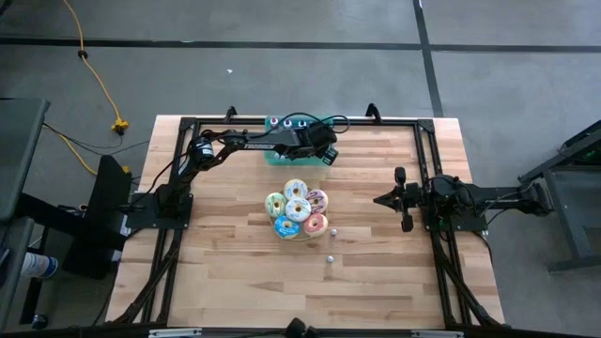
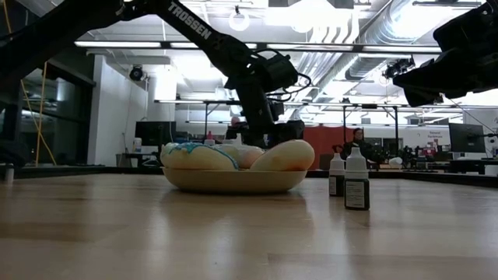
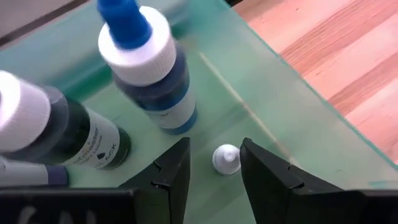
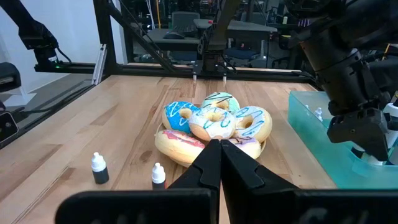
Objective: Pick & Place food coloring
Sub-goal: Put the bottom small red food coloring bottle into the green container, then put the small black food coloring bottle into the green container
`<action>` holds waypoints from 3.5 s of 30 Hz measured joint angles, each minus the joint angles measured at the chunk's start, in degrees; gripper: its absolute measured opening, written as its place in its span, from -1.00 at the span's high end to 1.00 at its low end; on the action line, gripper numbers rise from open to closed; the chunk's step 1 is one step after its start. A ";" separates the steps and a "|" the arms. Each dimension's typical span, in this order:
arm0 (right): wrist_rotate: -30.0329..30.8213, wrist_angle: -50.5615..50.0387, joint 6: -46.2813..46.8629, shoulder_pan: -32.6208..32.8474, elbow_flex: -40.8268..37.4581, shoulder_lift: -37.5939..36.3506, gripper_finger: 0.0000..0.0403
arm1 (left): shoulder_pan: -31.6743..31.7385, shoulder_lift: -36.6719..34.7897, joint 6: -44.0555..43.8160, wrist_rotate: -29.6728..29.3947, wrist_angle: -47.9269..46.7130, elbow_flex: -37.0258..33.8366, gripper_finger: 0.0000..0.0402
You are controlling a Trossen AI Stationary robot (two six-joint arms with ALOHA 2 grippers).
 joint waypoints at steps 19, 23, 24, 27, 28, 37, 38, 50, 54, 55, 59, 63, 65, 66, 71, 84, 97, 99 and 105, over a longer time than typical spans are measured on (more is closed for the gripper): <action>0.01 0.00 0.00 -0.01 -0.01 0.00 1.00 | -3.53 -0.07 11.28 0.67 -11.55 17.77 0.34; 0.00 0.02 0.00 -0.02 0.00 0.00 1.00 | -5.35 -0.07 13.52 3.89 -15.71 23.04 0.34; 0.00 -0.01 0.00 -0.02 -0.01 -0.02 1.00 | -5.93 -0.07 14.11 4.87 -16.51 24.23 0.34; 0.02 -0.01 0.00 0.00 -0.01 -0.01 1.00 | -7.52 -0.77 16.27 8.92 -19.60 26.22 0.34; 0.02 0.02 0.00 0.00 0.00 -0.02 1.00 | -8.24 -1.18 17.22 9.91 -20.04 26.31 0.34; 0.01 0.02 0.00 0.00 0.00 -0.02 1.00 | -14.04 -6.35 27.36 22.73 -27.03 26.43 0.34; 0.00 0.02 0.00 -0.02 -0.02 -0.02 1.00 | -14.66 -7.09 29.13 24.63 -27.92 26.45 0.34; 0.00 -0.01 0.00 -0.02 -0.02 -0.02 1.00 | -21.58 -11.74 45.57 36.31 -40.77 26.45 0.34; 0.00 -0.01 0.00 0.00 -0.01 -0.02 1.00 | -24.20 -12.18 46.58 36.54 -41.92 26.19 0.34; 0.00 0.00 0.00 -0.01 -0.01 -0.02 1.00 | -24.97 -12.37 47.10 36.57 -41.42 25.81 0.34; 0.00 -0.01 0.00 -0.02 -0.02 -0.02 1.00 | -27.57 -12.33 48.02 36.58 -41.23 24.36 0.34; 0.01 -0.01 0.00 -0.02 -0.02 -0.02 1.00 | -29.96 -12.85 48.49 36.59 -37.59 21.36 0.34; 0.00 -0.01 0.00 0.00 0.00 -0.02 1.00 | -31.00 -12.87 48.49 36.57 -35.86 19.24 0.34; 0.00 0.01 0.00 0.00 -0.01 -0.02 1.00 | -31.47 -12.90 48.49 36.54 -34.41 17.94 0.34; 0.00 -0.01 -0.02 0.00 0.00 -0.02 1.00 | -33.42 -13.09 48.49 36.67 -23.79 9.56 0.34; 0.00 -0.01 0.00 0.00 -0.02 -0.02 1.00 | -34.58 -13.09 48.34 34.47 0.00 -9.20 0.34; 0.02 -0.01 0.00 0.00 -0.02 -0.02 1.00 | -33.56 -13.07 42.50 30.84 22.85 -21.68 0.34; 0.02 0.01 0.00 -0.02 -0.02 -0.02 1.00 | -33.16 -13.07 42.30 30.87 24.98 -22.72 0.34; 0.00 0.02 0.00 0.00 0.00 -0.02 1.00 | -32.81 -11.37 42.26 32.40 27.28 -23.54 0.34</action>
